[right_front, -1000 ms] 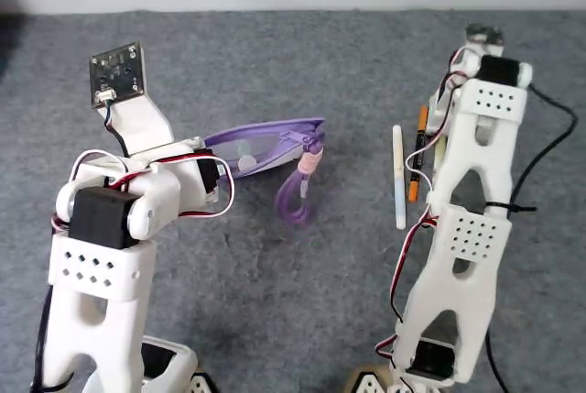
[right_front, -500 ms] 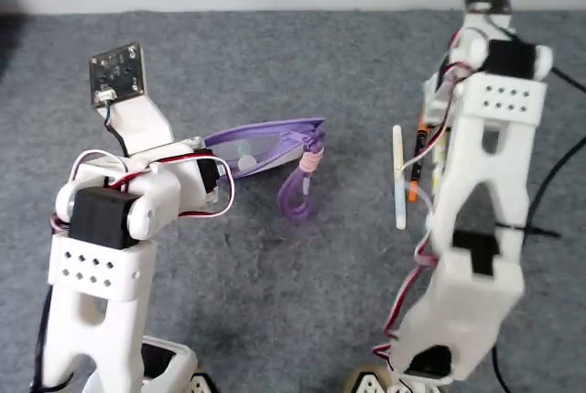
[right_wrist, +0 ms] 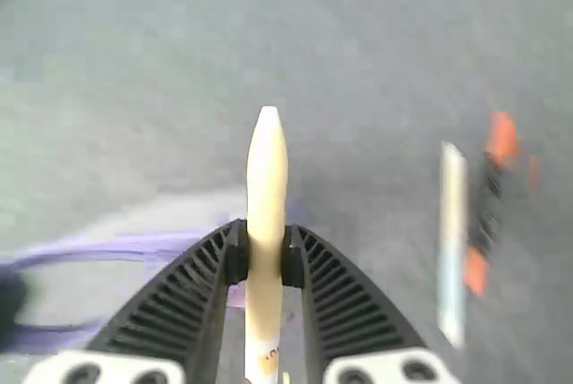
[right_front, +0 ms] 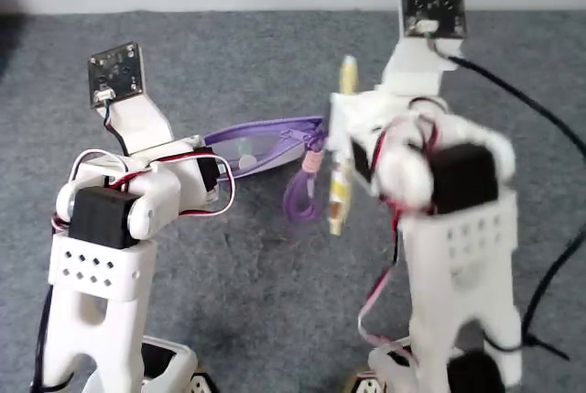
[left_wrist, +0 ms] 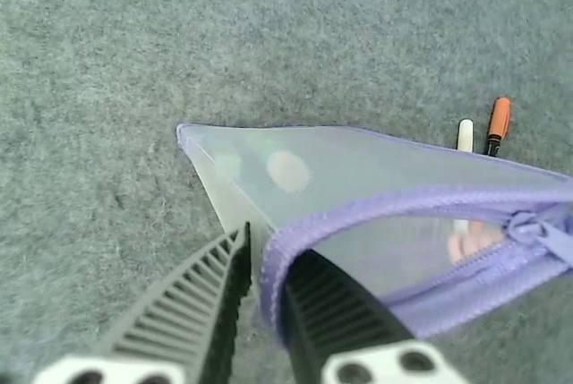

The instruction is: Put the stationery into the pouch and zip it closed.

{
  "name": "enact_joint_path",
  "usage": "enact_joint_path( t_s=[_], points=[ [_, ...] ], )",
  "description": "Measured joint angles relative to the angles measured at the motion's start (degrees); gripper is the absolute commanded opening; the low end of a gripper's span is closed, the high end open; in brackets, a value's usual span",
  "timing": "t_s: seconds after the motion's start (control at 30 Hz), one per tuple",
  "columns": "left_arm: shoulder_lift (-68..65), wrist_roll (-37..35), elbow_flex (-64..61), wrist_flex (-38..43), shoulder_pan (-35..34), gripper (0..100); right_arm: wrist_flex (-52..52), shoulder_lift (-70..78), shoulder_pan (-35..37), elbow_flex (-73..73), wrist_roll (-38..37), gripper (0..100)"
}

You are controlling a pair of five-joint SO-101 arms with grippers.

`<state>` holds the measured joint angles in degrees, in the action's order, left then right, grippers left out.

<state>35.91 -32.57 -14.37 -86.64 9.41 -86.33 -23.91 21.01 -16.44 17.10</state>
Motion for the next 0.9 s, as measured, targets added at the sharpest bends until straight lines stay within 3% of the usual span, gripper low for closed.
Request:
enact_joint_path(
  t_s=[0.3, 0.7, 0.9],
  points=[
    [0.00, -0.35, 0.00, 0.00, 0.00, 1, 28.04, -12.66, 9.67, 15.03, 0.44, 0.8],
    [0.00, -0.35, 0.00, 0.00, 0.00, 1, 62.95, -18.99, 14.77, 39.12, -13.01, 0.8],
    [0.00, -0.35, 0.00, 0.00, 0.00, 1, 69.01, -22.42, 15.91, 51.34, -17.58, 0.9]
  ],
)
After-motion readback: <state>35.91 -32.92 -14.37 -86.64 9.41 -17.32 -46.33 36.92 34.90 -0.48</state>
